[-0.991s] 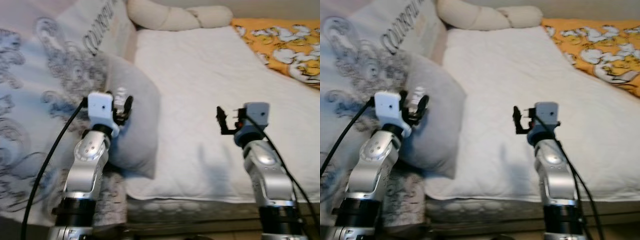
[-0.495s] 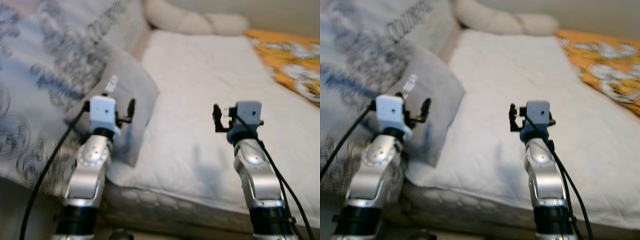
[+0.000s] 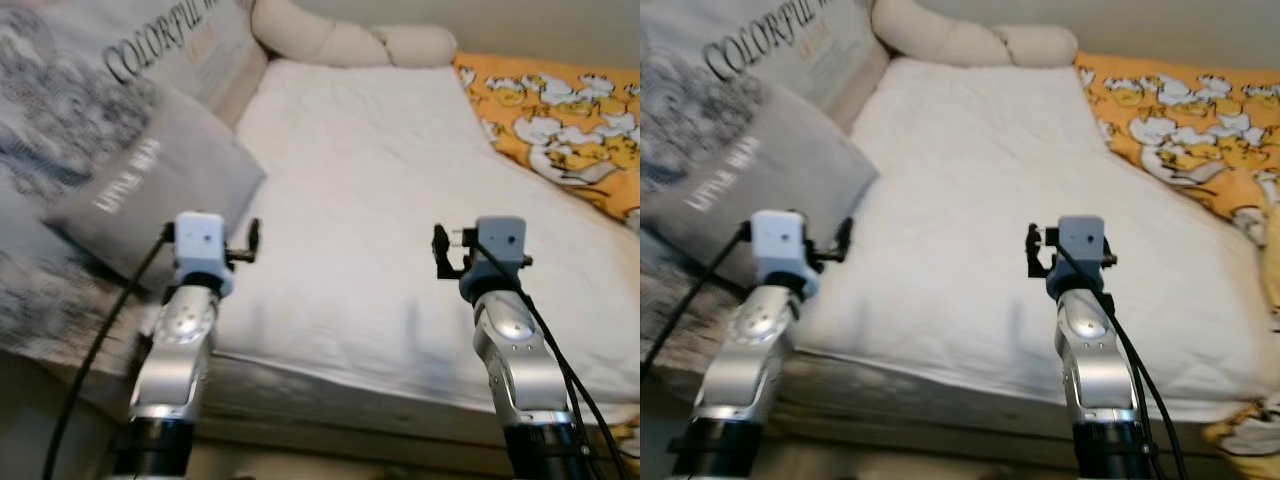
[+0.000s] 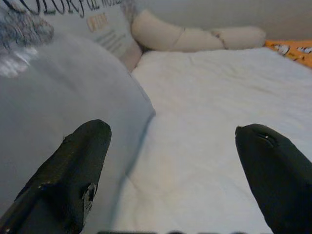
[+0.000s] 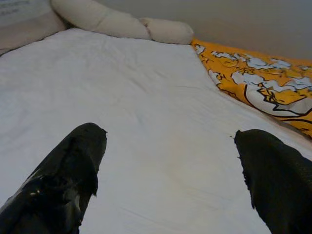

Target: Clean up the room

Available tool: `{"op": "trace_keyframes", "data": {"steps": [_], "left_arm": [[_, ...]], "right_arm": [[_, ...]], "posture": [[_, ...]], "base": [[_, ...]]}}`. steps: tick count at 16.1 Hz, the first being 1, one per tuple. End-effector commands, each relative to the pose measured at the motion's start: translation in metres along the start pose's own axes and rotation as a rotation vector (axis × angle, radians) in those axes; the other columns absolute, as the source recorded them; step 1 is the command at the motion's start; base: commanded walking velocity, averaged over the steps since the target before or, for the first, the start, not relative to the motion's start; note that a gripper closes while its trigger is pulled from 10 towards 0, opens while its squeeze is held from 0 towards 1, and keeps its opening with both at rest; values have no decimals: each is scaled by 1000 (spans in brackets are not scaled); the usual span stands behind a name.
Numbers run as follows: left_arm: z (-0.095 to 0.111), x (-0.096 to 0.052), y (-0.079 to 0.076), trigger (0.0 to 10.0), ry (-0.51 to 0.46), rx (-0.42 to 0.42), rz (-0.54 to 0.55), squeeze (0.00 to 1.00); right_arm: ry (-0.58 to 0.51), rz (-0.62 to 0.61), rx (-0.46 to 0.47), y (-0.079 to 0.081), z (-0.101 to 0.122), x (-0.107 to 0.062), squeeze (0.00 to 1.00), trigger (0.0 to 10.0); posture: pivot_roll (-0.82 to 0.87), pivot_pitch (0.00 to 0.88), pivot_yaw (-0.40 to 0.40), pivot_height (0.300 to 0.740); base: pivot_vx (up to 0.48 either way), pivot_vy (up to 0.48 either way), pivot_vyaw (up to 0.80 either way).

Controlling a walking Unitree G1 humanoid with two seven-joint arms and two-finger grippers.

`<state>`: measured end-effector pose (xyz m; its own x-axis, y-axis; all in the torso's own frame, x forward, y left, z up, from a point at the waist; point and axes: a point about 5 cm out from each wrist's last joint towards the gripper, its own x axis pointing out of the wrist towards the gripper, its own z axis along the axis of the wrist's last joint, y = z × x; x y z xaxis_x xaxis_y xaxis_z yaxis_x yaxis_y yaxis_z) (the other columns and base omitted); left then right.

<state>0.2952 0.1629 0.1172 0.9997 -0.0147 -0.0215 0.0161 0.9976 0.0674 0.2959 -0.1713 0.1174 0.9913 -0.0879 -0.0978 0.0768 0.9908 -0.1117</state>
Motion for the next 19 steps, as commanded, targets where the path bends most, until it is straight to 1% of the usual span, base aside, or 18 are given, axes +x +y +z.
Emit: {"op": "trace_keyframes", "data": {"steps": [1,5,6,7,10,11,12,15,19], "left_arm": [[-3,-2,-8,10000,7,2,-14,1000],[-9,-11,0,10000,30,-23,45,1000],[-9,-13,4,10000,37,-22,56,1000],[-9,-14,4,10000,38,-20,57,1000],[-8,-15,0,10000,37,-11,44,1000],[-10,-15,0,10000,40,-15,49,1000],[-11,-15,0,10000,43,-13,51,1000],[-16,-20,5,10000,62,-3,59,1000],[-14,-18,7,10000,53,8,69,1000]], "right_arm": [[31,-18,6,-9,-8,-1,1000,10000],[53,17,19,-6,-14,-1,1000,10000],[57,27,12,-2,-15,0,1000,10000],[55,33,10,0,-14,-1,1000,10000],[62,31,12,-2,-17,-4,1000,10000],[70,13,13,-6,-20,-7,1000,10000],[71,12,12,-7,-20,-7,1000,10000],[74,35,-16,-6,-21,-9,1000,10000],[72,32,-23,-10,-20,-7,1000,10000]], "posture": [[-30,0,-21,740],[8,0,-46,740],[7,0,-48,740],[3,0,-43,740],[-4,0,-34,740],[-13,0,-28,740],[-15,0,-27,740],[-24,0,-23,740],[-22,0,-30,740]], "base": [[0,-480,0],[0,-480,0],[0,-480,0],[0,-480,0],[0,-480,0],[0,-469,0],[0,-454,0],[0,-449,0],[0,-475,577]]}}
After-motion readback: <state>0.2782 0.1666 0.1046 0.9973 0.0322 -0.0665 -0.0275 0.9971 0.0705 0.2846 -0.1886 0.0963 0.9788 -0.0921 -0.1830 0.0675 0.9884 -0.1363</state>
